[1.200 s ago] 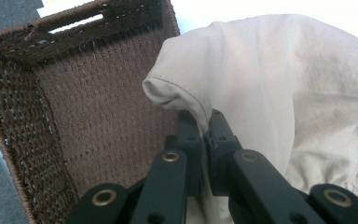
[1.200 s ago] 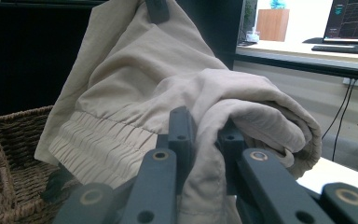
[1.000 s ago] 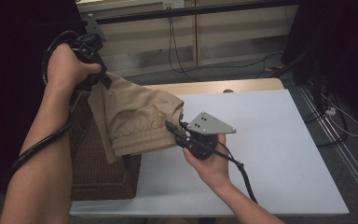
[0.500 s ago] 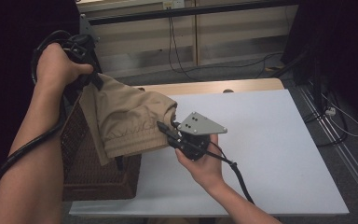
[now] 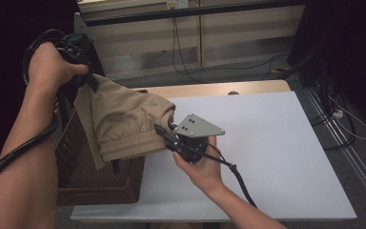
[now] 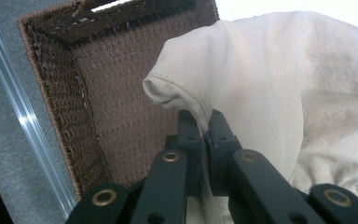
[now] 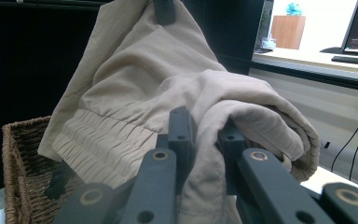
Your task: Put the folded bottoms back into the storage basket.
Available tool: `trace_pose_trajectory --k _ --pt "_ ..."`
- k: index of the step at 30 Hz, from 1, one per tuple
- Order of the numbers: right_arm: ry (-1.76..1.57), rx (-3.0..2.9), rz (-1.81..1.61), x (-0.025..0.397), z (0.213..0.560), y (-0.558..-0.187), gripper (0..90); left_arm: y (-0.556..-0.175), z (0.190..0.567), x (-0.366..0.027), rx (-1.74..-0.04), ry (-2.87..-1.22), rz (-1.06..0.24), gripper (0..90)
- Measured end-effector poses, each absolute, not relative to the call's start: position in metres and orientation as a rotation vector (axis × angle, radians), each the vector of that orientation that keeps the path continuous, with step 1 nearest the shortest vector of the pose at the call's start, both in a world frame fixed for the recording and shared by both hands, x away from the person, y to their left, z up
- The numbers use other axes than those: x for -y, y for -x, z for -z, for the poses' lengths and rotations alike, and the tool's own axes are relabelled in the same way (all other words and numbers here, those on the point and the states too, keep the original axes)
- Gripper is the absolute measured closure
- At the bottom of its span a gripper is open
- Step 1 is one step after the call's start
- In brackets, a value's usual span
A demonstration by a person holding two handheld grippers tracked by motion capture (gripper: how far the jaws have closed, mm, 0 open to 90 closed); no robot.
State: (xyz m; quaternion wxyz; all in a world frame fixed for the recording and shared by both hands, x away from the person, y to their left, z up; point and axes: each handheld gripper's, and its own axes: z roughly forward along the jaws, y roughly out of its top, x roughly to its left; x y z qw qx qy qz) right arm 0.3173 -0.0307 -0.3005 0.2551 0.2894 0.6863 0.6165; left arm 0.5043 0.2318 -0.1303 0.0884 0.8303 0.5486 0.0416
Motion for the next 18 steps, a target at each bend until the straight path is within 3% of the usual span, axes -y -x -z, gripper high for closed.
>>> trace_pose_trajectory --k 18 --pt "-0.753 -1.887 -1.659 0.020 0.302 -0.320 80.4 -0.505 0.129 -0.239 -1.646 -2.470 -0.139 87.1"
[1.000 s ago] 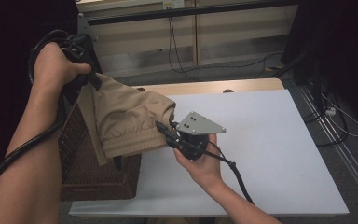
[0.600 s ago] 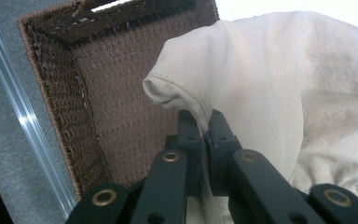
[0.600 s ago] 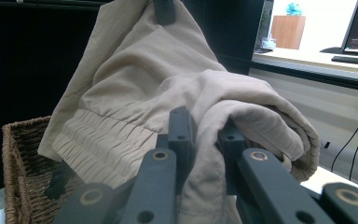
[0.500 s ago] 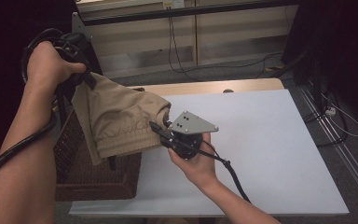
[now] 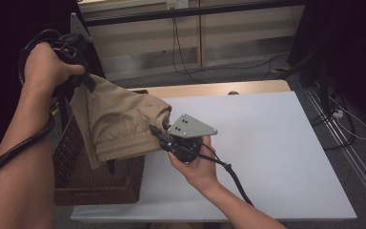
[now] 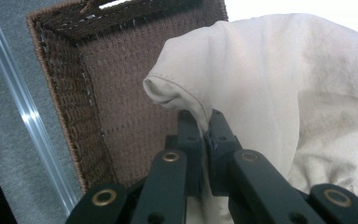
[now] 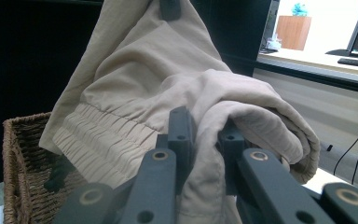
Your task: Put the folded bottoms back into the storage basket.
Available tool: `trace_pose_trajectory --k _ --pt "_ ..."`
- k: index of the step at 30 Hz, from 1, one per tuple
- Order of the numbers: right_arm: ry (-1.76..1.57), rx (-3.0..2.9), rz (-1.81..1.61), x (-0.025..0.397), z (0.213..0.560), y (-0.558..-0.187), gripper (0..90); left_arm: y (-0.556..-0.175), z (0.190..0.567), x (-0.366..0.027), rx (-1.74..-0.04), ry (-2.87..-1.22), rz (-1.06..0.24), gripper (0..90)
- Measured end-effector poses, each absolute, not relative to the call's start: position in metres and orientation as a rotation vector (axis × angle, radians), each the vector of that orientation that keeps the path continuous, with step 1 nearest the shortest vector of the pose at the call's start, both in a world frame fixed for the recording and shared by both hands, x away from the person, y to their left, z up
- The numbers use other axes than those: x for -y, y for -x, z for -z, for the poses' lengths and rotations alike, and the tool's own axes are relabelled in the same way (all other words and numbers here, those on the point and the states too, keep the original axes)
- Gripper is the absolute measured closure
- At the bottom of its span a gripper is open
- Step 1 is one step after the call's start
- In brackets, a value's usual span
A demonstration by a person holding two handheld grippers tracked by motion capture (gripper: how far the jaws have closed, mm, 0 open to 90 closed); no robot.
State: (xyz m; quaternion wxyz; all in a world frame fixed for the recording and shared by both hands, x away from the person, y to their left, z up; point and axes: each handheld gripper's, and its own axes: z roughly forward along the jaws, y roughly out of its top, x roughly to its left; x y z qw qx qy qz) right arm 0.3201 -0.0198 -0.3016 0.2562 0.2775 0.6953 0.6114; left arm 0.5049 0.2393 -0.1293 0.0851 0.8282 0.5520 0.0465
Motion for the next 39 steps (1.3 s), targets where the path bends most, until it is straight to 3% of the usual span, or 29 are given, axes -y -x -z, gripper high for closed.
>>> trace_pose_trajectory --k 39 --pt "-0.696 -1.937 -1.665 -0.009 0.303 -0.324 80.0 -0.501 0.133 -0.267 -1.677 -2.442 -0.156 87.1"
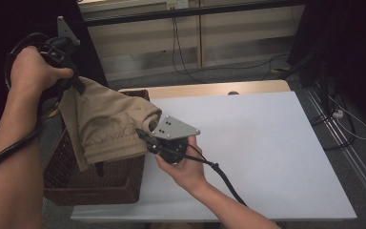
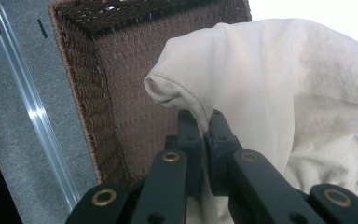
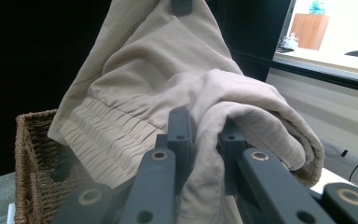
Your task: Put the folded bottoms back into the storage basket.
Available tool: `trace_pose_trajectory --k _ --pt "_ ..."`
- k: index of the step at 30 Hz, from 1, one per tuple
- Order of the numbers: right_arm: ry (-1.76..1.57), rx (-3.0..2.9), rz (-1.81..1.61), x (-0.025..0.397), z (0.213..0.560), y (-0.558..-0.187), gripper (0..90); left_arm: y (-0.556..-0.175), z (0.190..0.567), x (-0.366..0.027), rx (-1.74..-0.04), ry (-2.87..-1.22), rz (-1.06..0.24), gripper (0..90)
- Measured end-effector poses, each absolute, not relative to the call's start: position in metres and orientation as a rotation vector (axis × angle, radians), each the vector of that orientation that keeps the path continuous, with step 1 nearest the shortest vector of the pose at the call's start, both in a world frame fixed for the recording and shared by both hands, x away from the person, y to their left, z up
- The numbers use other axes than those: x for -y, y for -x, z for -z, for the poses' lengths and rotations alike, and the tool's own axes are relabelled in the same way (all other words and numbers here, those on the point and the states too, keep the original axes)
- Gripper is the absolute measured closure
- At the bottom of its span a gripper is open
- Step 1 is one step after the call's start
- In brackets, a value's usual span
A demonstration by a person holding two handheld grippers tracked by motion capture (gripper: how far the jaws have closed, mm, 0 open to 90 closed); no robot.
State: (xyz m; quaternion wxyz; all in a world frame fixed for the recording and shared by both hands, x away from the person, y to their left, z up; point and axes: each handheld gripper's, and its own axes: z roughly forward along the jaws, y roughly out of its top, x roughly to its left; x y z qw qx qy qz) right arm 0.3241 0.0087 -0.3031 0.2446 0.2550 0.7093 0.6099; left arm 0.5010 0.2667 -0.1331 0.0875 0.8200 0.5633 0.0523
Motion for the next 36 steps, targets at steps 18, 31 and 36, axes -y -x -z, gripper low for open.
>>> trace_pose_trajectory --k 18,31,36 --pt "-0.695 -1.961 -1.659 -0.019 0.308 -0.330 80.1 -0.502 0.139 -0.279 -1.697 -2.431 -0.162 87.1" --pt "-0.693 -1.977 -1.671 -0.032 0.311 -0.330 80.0 -0.504 0.144 -0.291 -1.727 -2.429 -0.155 87.1" --pt "-0.685 -1.982 -1.671 -0.036 0.312 -0.330 79.9 -0.504 0.147 -0.296 -1.733 -2.415 -0.152 87.1"
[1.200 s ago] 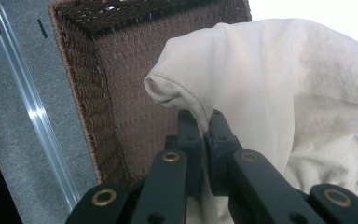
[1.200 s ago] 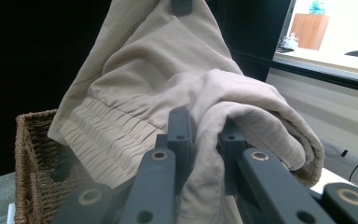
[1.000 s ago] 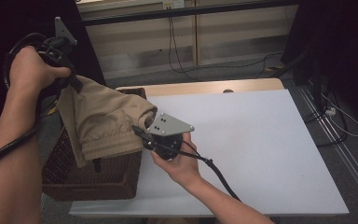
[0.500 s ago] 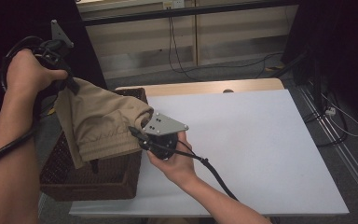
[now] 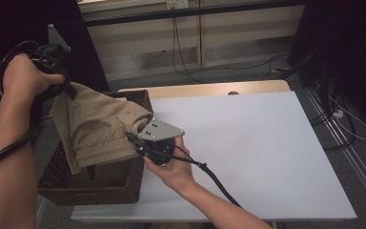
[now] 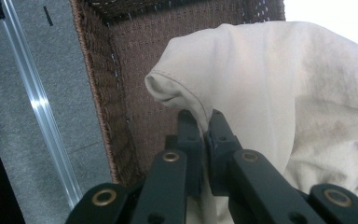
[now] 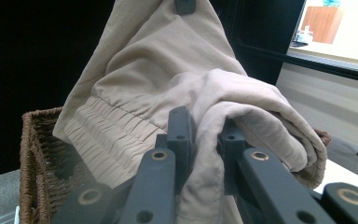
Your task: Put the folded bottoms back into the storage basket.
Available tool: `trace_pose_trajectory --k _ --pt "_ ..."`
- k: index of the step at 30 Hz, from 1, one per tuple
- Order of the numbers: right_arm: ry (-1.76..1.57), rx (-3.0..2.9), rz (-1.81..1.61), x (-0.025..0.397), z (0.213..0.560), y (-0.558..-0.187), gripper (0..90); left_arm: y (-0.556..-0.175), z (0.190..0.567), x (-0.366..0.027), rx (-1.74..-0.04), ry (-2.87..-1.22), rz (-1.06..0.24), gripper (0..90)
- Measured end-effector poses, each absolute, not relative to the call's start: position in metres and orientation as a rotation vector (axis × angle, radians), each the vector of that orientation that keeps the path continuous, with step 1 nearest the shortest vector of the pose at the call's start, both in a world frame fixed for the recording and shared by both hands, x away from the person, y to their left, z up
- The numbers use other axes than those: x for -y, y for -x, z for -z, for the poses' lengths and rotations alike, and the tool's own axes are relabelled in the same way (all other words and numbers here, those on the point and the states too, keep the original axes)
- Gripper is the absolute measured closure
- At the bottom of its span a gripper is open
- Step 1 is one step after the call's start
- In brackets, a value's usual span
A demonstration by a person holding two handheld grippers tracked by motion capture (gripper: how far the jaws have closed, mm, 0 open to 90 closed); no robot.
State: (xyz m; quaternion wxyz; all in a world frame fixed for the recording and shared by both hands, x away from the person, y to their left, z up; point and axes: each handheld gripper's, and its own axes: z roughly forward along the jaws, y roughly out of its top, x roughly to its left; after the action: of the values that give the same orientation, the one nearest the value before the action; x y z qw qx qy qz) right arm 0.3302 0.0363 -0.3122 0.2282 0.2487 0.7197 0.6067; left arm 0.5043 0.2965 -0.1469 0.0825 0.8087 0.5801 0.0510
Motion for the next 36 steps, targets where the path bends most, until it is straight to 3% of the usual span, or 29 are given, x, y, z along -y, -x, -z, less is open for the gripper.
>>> trace_pose_trajectory --k 36 --pt "-0.655 -2.013 -1.670 -0.059 0.318 -0.333 78.9 -0.508 0.153 -0.306 -1.745 -2.385 -0.194 87.1"
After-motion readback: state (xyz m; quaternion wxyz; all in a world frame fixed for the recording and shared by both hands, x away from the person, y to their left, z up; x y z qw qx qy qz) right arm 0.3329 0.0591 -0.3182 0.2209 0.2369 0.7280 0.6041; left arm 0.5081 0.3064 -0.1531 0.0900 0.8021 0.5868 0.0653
